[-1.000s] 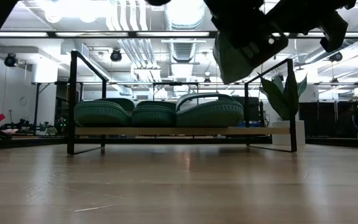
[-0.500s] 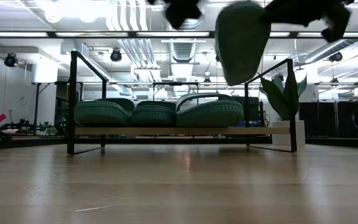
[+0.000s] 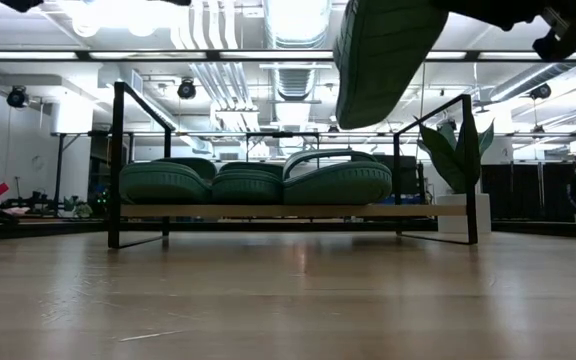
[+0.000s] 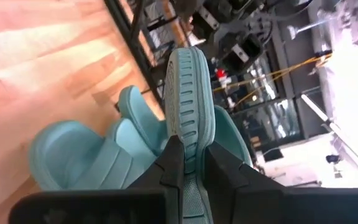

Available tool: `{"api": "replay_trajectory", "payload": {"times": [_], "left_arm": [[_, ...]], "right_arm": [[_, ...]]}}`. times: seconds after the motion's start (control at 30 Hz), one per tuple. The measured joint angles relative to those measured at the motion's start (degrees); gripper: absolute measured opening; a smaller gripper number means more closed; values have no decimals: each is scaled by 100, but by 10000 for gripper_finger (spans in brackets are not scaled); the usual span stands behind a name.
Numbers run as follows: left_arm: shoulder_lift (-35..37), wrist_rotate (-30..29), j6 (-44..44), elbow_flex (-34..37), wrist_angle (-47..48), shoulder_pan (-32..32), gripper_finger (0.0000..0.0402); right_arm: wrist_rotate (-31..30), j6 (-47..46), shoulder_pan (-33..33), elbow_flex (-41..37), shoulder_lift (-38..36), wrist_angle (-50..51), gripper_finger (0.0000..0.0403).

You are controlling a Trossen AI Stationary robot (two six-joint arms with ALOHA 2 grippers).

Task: Pick and place slides into the shelf
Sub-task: Put the green slipper on the shelf

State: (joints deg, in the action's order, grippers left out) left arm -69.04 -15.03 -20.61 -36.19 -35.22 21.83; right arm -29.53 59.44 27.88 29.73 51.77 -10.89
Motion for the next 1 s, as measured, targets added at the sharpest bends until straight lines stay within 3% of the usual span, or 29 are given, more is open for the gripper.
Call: {"api": "replay_trajectory", "payload": {"times": [0.33, 0.6, 1.0], "left_arm": [[-431, 47, -648, -90, -217, -9, 166], [-812, -495, -2045, -203, -491, -90, 166], [-1354, -648, -3010, -608, -590, -901, 166]], "right_arm": [[-8, 467, 406, -437, 0, -1042, 29], [147, 340, 550, -584, 0, -2004, 29], [593, 210, 549, -593, 2, -2433, 28]]}}
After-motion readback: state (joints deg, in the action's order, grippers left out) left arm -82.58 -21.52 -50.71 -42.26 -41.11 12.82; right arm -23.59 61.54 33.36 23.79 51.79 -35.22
